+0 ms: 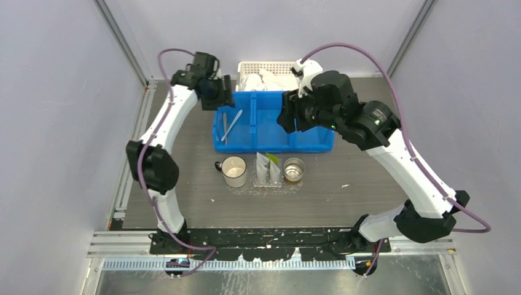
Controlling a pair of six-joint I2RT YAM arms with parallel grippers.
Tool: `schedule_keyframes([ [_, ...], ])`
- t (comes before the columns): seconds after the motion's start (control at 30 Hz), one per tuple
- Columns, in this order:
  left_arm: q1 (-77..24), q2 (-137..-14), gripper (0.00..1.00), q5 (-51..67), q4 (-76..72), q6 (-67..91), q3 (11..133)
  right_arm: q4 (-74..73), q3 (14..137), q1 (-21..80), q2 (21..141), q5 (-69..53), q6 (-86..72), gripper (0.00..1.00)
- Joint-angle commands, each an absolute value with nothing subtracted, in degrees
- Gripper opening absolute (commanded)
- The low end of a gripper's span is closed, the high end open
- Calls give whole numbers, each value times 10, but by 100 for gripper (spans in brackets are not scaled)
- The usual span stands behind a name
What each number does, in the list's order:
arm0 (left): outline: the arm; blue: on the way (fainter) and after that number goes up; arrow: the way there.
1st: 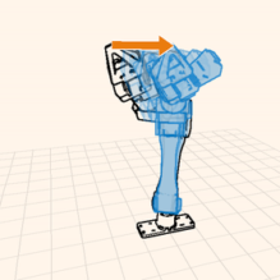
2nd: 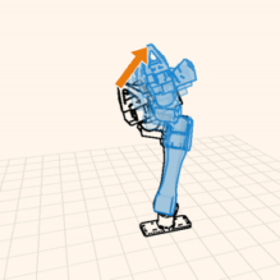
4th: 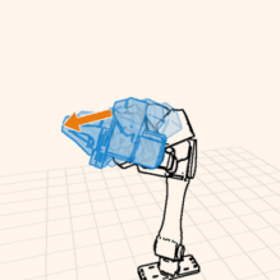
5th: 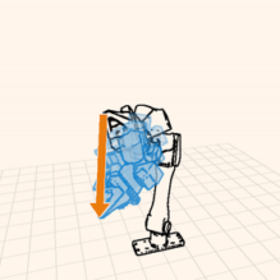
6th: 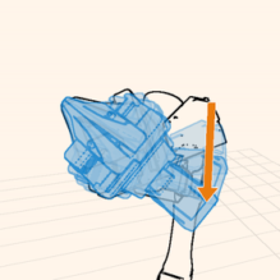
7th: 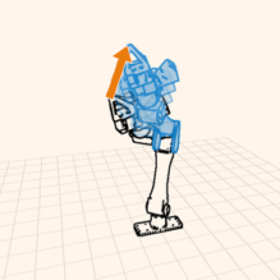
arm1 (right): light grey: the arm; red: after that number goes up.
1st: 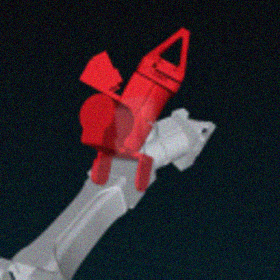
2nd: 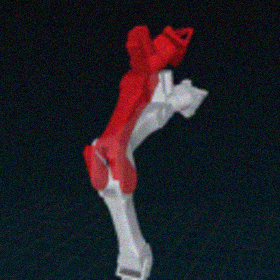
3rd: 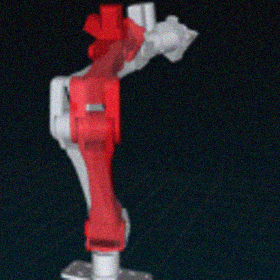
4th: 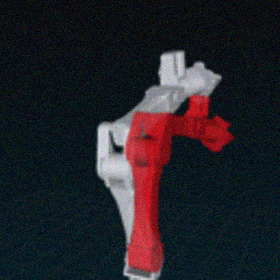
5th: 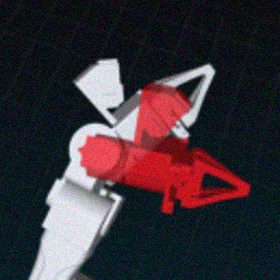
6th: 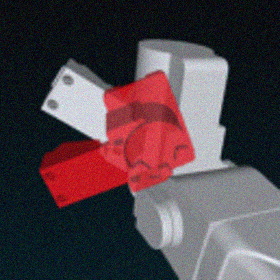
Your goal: Prepare toiletry sets of a toothbrush and toothpaste on the tray
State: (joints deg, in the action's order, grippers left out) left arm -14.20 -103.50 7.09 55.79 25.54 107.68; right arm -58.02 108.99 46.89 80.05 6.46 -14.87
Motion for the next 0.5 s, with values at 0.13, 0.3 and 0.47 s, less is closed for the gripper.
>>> schedule_keyframes([
  [0.13,-203,-1175,53,-108,598,171,1187,-518,980,424,797,26,-146,56],
  [0.3,-202,-1233,45,-143,608,147,1217,-492,937,396,786,-20,-149,56],
  [0.47,-199,-1262,47,-144,594,120,1226,-474,916,378,786,-46,-151,56],
])
